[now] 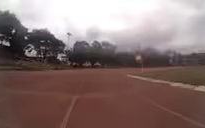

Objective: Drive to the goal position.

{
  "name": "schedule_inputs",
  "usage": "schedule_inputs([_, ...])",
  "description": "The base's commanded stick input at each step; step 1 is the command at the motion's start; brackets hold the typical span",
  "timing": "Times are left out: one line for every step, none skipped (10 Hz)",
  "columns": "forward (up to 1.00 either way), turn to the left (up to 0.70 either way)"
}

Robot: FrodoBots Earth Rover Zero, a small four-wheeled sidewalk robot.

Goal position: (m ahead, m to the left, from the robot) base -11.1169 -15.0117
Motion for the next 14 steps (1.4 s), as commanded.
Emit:
schedule_inputs([1.00,0.00])
schedule_inputs([1.00,0.00])
schedule_inputs([1.00,0.00])
schedule_inputs([1.00,0.00])
schedule_inputs([1.00,0.00])
schedule_inputs([1.00,0.00])
schedule_inputs([1.00,0.00])
schedule_inputs([1.00,0.00])
schedule_inputs([1.00,0.00])
schedule_inputs([1.00,0.00])
schedule_inputs([1.00,0.00])
schedule_inputs([1.00,0.00])
schedule_inputs([1.00,0.00])
schedule_inputs([1.00,0.00])
